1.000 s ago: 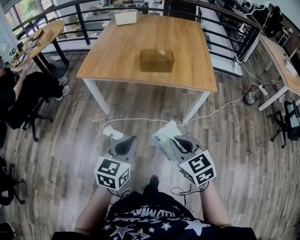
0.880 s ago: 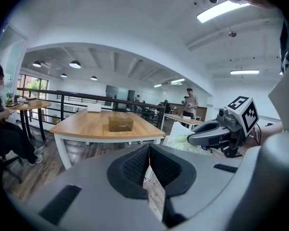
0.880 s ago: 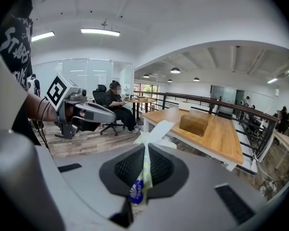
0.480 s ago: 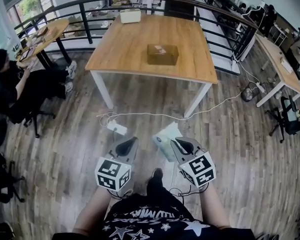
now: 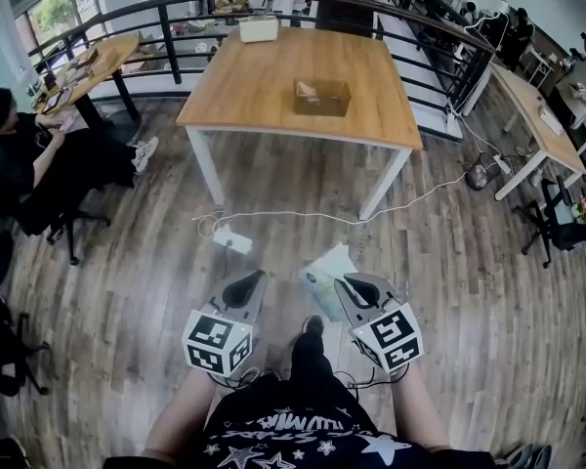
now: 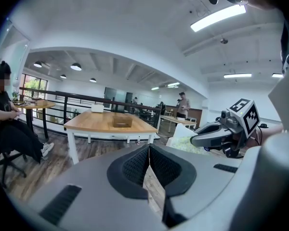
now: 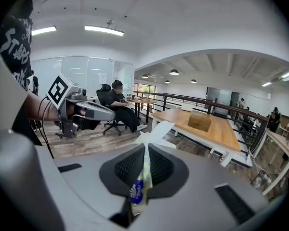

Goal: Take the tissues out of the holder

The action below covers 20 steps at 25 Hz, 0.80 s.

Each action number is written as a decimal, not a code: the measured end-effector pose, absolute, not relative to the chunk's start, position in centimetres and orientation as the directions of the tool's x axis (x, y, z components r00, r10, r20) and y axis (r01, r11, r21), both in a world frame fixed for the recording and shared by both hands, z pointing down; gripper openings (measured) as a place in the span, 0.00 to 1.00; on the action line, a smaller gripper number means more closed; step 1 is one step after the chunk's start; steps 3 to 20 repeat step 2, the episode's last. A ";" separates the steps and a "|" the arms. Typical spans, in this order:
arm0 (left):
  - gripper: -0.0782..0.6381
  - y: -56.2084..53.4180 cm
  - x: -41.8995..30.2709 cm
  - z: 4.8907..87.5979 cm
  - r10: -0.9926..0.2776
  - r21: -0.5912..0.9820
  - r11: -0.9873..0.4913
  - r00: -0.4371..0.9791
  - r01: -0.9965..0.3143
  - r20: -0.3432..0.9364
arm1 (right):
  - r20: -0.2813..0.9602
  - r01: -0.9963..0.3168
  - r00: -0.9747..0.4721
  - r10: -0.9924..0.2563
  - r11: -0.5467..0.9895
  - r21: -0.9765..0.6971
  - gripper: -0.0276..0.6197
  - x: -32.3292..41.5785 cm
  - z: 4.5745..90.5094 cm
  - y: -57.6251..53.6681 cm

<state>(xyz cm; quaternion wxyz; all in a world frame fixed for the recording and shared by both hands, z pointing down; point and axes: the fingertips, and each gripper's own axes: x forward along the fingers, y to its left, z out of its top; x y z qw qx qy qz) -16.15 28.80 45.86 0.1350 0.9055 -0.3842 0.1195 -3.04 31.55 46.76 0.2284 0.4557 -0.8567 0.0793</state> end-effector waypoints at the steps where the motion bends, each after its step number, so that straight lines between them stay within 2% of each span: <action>1: 0.13 29.5 -16.4 45.9 -0.663 0.156 -0.668 0.677 -0.728 0.321 | 0.466 -0.817 -0.481 -0.743 0.572 0.069 0.08 -3.3 46.9 32.4; 20: 0.13 30.3 -16.7 46.0 -0.662 0.160 -0.667 0.677 -0.728 0.322 | 0.468 -0.818 -0.481 -0.741 0.572 0.066 0.08 -3.6 47.0 33.3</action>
